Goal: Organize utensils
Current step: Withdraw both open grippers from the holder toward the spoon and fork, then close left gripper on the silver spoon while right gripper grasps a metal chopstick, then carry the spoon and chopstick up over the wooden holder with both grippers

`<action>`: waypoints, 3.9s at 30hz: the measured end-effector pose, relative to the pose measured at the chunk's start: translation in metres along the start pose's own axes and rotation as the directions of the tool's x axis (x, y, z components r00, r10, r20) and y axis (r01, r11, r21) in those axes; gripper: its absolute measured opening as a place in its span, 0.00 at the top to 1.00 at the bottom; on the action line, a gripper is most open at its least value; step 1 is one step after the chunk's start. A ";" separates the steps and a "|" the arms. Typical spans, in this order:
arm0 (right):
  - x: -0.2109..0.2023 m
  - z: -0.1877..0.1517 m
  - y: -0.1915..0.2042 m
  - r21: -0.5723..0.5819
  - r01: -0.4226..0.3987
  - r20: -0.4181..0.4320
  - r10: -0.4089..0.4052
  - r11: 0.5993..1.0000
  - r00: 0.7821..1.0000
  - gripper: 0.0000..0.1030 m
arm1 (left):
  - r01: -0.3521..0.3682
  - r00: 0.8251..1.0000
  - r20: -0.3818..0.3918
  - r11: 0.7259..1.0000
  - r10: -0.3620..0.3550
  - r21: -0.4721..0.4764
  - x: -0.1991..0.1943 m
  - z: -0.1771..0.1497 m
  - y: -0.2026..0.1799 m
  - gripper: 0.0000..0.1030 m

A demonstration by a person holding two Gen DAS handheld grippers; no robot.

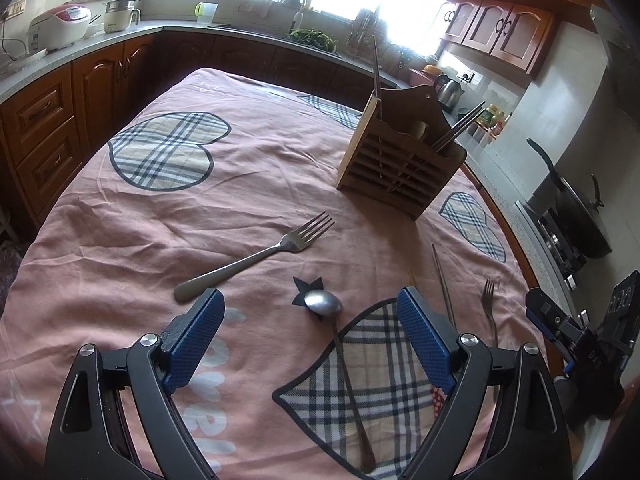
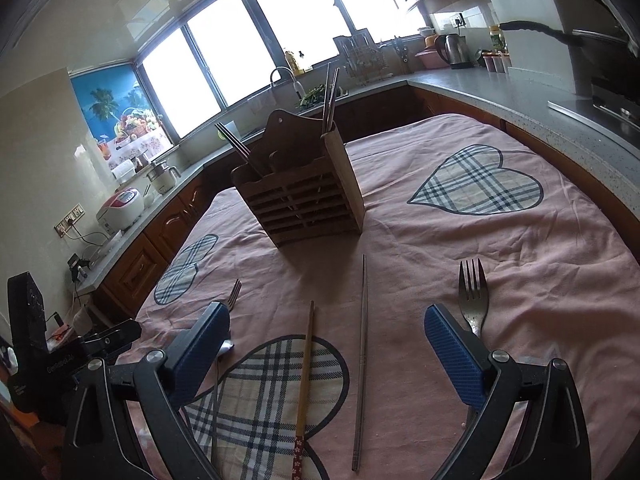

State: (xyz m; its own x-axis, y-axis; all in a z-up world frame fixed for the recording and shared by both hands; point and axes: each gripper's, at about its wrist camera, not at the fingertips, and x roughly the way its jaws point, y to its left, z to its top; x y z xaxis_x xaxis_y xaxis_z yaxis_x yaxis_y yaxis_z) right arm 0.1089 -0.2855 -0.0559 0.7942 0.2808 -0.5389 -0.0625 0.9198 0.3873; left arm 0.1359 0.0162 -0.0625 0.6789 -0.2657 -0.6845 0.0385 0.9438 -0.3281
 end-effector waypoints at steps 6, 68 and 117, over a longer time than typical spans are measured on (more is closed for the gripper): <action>0.005 -0.005 -0.004 -0.009 0.020 -0.018 -0.020 1.000 1.000 0.04 | -0.014 0.999 -0.044 1.000 0.013 -0.003 0.013 -0.010 0.003 0.13; 0.084 0.049 -0.003 -0.105 0.046 -0.130 -0.059 0.993 0.990 0.96 | 0.130 0.985 -0.129 0.985 -0.114 0.118 0.057 0.017 -0.038 0.98; -0.042 0.074 0.021 -0.052 -0.029 0.195 0.039 0.998 0.980 0.96 | 0.051 0.990 0.116 0.971 -0.080 0.235 -0.022 0.042 -0.060 0.98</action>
State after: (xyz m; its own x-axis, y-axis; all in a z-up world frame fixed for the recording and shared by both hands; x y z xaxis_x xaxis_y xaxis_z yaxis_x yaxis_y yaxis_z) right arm 0.1193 -0.2983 0.0297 0.8938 0.2575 -0.3672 -0.1170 0.9243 0.3633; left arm 0.1488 -0.0260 -0.0007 0.7539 -0.3162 -0.5759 0.2446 0.9486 -0.2007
